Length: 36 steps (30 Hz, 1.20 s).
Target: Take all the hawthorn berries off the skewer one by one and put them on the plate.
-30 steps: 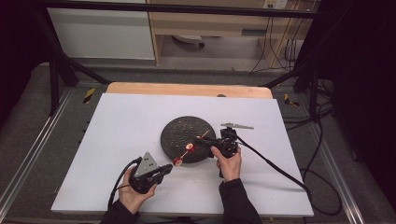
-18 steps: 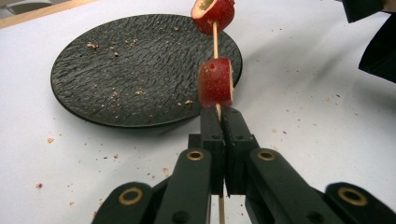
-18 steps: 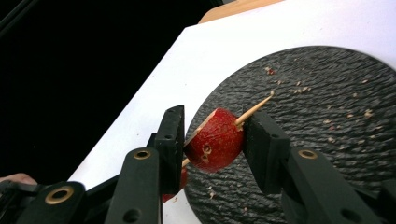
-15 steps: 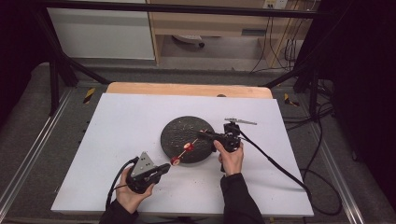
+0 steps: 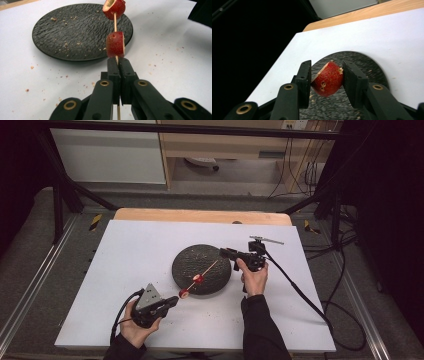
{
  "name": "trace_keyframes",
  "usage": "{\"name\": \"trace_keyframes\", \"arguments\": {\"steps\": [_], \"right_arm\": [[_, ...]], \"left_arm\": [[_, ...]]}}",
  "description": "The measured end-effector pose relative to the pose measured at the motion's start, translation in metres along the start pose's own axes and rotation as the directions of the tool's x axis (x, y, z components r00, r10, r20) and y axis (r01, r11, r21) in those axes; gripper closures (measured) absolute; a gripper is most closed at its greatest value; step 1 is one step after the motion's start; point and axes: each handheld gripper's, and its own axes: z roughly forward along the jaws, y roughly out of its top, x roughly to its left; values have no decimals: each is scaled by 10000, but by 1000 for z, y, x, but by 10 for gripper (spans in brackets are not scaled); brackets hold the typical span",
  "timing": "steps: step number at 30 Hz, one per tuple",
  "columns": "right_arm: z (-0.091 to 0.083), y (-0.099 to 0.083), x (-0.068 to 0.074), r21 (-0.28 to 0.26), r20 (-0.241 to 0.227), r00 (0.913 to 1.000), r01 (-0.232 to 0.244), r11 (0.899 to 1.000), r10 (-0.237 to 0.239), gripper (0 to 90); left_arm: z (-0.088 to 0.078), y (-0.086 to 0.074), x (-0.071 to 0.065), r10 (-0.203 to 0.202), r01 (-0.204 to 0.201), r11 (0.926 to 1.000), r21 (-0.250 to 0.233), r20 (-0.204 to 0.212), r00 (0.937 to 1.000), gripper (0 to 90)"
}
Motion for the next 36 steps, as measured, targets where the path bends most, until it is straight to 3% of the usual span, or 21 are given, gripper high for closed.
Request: {"name": "trace_keyframes", "arguments": {"steps": [8,16,23,30,36], "right_arm": [[5,-1,-1,292,489,9976,478,9984,-492,612],[43,-23,8,1502,579,9913,1083,9827,-1181,610],[72,-43,0,2493,732,9914,867,9645,-1081,608],[77,-50,-3,2882,871,9884,946,9529,-1245,592],[68,-45,2,2666,855,9830,1344,9544,-1623,493]], "left_arm": [[-8,-2,14,-316,315,9995,-27,-322,9990,879],[-17,-2,29,-698,685,9974,-231,-614,9957,878],[-16,-3,33,-784,775,9969,-168,-674,9946,878],[-15,-3,33,-760,756,9971,-86,-665,9949,879],[-14,-3,32,-763,760,9971,-74,-632,9951,879]]}}
